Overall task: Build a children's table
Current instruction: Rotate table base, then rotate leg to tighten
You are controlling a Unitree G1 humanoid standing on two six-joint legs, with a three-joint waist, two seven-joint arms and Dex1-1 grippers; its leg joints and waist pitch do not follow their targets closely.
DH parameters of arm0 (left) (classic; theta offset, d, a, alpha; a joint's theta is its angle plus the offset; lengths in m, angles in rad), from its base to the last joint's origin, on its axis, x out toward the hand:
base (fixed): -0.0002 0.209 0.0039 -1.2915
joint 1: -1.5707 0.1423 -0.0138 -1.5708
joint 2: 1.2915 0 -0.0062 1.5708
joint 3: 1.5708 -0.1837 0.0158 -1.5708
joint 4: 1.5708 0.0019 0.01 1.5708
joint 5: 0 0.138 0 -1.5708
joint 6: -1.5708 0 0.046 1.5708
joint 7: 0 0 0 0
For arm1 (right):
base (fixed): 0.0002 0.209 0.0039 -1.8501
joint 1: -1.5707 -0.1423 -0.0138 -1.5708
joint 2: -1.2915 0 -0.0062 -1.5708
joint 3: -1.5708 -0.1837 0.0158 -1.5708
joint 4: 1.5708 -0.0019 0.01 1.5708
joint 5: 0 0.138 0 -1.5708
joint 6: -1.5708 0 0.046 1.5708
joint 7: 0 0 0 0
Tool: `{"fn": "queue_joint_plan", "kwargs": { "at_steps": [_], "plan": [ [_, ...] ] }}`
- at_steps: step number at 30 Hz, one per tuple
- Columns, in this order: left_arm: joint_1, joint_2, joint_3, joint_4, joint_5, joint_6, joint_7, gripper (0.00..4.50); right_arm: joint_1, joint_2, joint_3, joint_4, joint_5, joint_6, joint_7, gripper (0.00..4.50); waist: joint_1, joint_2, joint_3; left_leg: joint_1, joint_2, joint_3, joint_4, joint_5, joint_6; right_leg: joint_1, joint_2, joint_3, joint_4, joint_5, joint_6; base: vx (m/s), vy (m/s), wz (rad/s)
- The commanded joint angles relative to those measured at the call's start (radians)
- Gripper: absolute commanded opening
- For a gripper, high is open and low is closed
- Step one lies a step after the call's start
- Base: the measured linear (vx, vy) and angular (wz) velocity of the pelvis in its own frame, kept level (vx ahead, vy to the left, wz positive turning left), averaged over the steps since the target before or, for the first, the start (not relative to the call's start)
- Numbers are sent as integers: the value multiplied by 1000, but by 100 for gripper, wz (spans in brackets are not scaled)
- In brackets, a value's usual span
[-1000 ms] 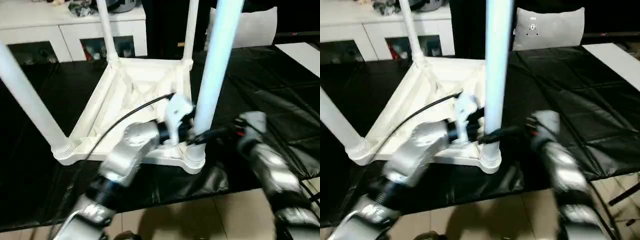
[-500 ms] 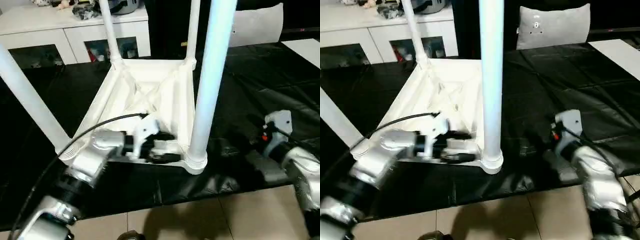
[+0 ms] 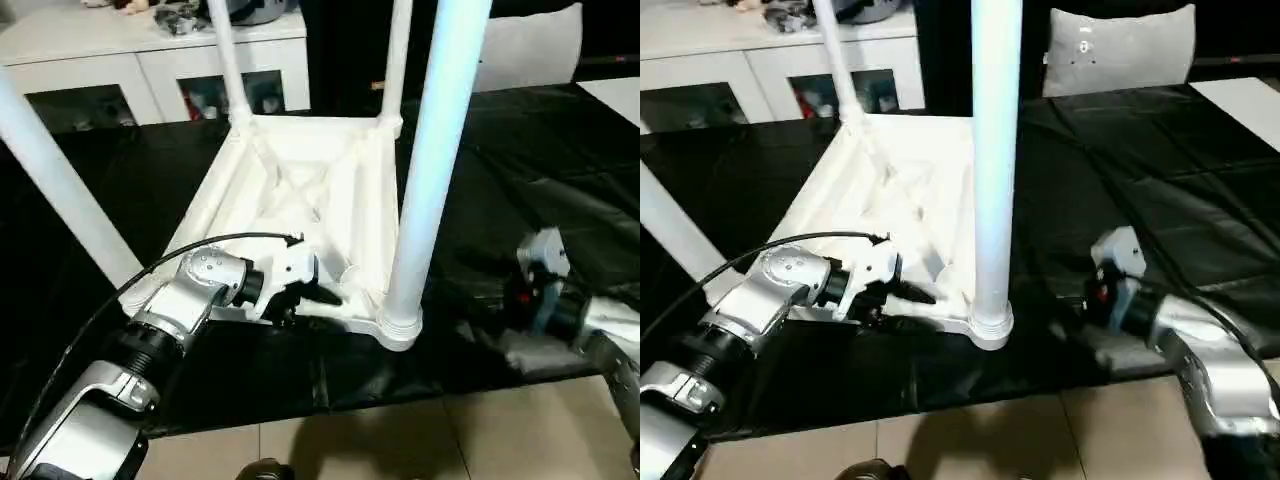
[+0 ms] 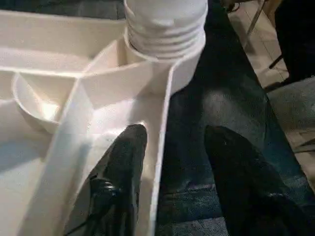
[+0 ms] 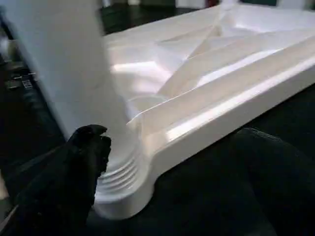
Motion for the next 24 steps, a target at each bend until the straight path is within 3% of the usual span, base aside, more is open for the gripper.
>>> {"fn": "queue_joint_plan", "kwargs": {
  "at_steps": [1, 2, 3, 4, 9, 10, 12, 13, 14, 19, 24],
  "plan": [
    [-21, -6, 3, 33, 27, -36, 28, 185, 5, -15, 19, -39, 19, 25, 27, 450, 5, -28, -69, 19, 57, -21, -58, -149, 93, 42, -80, 45, -94, -131, -209, 0, 0, 0],
    [-30, -12, 4, 55, 39, -49, 49, 185, 10, -21, 27, -48, 23, 32, 40, 450, 4, -39, -68, 17, 57, -20, -59, -150, 93, 44, -80, 45, -95, -133, -207, 0, 0, 0],
    [-38, -16, 4, 73, 48, -61, 63, 170, 12, -27, 35, -53, 24, 39, 49, 450, 6, -41, -68, 17, 56, -20, -59, -145, 95, 44, -79, 45, -95, -142, -201, 0, 0, 0],
    [-45, -19, 5, 87, 56, -73, 70, 154, 14, -30, 40, -57, 23, 45, 55, 450, 8, -36, -68, 17, 57, -21, -58, -141, 94, 43, -83, 46, -95, -148, -198, 0, 0, 0],
    [-61, -23, 4, 132, 75, -99, 82, 122, 3, -27, 47, -48, 22, 48, 67, 450, 9, -39, -68, 16, 58, -22, -60, -140, 93, 41, -82, 45, -93, -130, -203, 0, 0, 0],
    [-70, -34, 9, 156, 75, -115, 69, 112, -6, -24, 52, -45, 14, 47, 66, 450, 8, -29, -68, 17, 57, -22, -59, -148, 90, 40, -82, 45, -97, -131, -204, 0, 0, 0],
    [-70, -37, 10, 158, 70, -112, 58, 108, -6, -24, 54, -45, 13, 48, 65, 450, 9, -32, -69, 17, 57, -23, -60, -148, 88, 42, -82, 45, -94, -123, -208, 0, 0, 0],
    [-71, -39, 5, 165, 73, -115, 43, 89, -2, -26, 55, -52, 12, 51, 65, 450, 10, -23, -69, 18, 59, -23, -60, -156, 83, 41, -84, 45, -95, -125, -214, 0, 0, 0],
    [-72, -40, 4, 171, 77, -120, 39, 78, 0, -27, 56, -54, 11, 52, 65, 450, 9, -28, -69, 17, 58, -24, -61, -159, 82, 43, -83, 45, -95, -121, -215, 0, 0, 0],
    [-80, -39, 4, 211, 86, -145, 27, 49, 1, -27, 58, -59, 10, 55, 74, 450, 10, -22, -70, 18, 59, -24, -60, -160, 82, 44, -84, 45, -92, -93, -225, 0, 0, 0],
    [-82, -30, 16, 223, 73, -113, -9, 10, -35, -23, 80, -28, -8, 39, 84, 450, 7, -25, -70, 16, 58, -25, -61, -159, 81, 45, -84, 43, -92, -109, -226, 0, 0, 0]
  ]
}}
